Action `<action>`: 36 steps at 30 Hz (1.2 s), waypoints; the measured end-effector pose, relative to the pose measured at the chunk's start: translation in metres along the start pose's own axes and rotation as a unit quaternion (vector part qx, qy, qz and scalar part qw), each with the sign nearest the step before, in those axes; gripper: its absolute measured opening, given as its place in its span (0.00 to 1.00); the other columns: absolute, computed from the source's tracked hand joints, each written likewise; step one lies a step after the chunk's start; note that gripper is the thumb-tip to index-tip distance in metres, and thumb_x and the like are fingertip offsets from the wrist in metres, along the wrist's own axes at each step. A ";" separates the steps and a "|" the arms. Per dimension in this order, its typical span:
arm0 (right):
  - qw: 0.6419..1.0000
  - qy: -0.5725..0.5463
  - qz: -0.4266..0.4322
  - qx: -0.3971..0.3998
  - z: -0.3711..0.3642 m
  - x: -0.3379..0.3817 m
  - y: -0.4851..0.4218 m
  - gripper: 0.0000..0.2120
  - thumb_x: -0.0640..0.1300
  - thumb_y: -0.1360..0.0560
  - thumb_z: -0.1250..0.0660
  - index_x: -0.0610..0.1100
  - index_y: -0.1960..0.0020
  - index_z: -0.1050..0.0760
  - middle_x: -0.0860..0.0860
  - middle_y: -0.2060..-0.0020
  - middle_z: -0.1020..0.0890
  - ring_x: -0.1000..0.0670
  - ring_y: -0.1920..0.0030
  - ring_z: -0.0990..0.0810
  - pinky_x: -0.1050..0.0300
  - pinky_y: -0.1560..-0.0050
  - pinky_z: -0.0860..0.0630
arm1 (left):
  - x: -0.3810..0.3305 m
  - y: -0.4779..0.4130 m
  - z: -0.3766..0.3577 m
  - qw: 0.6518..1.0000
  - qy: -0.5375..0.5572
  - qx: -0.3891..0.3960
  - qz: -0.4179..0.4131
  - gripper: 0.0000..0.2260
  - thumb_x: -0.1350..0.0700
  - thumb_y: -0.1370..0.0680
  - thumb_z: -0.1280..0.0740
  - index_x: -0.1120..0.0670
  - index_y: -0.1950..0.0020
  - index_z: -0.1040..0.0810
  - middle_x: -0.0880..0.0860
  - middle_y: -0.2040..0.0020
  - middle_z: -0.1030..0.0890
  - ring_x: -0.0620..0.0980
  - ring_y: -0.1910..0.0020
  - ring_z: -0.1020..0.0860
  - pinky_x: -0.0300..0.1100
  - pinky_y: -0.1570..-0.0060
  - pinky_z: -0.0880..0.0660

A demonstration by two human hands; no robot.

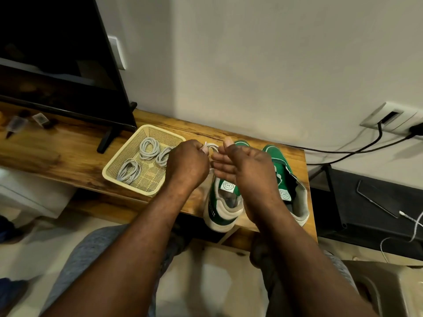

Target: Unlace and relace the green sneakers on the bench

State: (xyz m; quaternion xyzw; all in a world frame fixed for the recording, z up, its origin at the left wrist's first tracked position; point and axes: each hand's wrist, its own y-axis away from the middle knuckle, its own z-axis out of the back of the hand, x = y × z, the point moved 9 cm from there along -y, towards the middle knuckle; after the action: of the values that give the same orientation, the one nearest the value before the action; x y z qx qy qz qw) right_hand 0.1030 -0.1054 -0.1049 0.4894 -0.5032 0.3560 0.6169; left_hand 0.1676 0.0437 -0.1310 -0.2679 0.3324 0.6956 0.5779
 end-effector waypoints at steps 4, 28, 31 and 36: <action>0.981 0.139 0.078 -0.110 0.020 0.010 -0.018 0.09 0.53 0.20 0.28 0.51 0.43 0.17 0.56 0.53 0.13 0.55 0.50 0.15 0.49 0.45 0.17 | 0.011 -0.004 0.012 0.999 0.008 0.045 0.002 0.11 0.52 0.17 0.32 0.52 0.57 0.18 0.52 0.52 0.15 0.56 0.51 0.19 0.45 0.57 0.30; 0.812 0.557 0.156 0.072 -0.170 -0.075 -0.074 0.19 0.53 0.22 0.32 0.46 0.35 0.23 0.40 0.48 0.17 0.37 0.44 0.19 0.47 0.43 0.22 | 0.141 -0.086 0.052 0.954 -0.284 0.083 0.042 0.13 0.46 0.22 0.28 0.55 0.47 0.16 0.56 0.46 0.16 0.56 0.55 0.24 0.44 0.57 0.29; 0.760 0.620 0.172 0.092 -0.177 -0.073 -0.077 0.16 0.51 0.22 0.33 0.45 0.38 0.24 0.43 0.51 0.18 0.39 0.46 0.19 0.47 0.43 0.26 | 0.138 -0.089 0.044 0.945 -0.311 0.079 0.056 0.13 0.48 0.25 0.27 0.54 0.44 0.17 0.57 0.46 0.19 0.60 0.48 0.20 0.48 0.51 0.24; 0.730 0.650 0.189 0.095 -0.183 -0.074 -0.079 0.14 0.47 0.22 0.34 0.44 0.38 0.25 0.44 0.52 0.17 0.40 0.49 0.18 0.45 0.43 0.27 | 0.146 -0.089 0.033 0.936 -0.330 0.094 0.082 0.14 0.49 0.25 0.26 0.54 0.43 0.18 0.57 0.47 0.21 0.62 0.44 0.20 0.55 0.44 0.20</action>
State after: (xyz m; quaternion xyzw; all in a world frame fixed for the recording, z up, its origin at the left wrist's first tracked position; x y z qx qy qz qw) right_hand 0.2087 0.0533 -0.1990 0.0894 -0.0244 0.7423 0.6636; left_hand 0.2280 0.1700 -0.2341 0.0606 0.2075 0.7555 0.6185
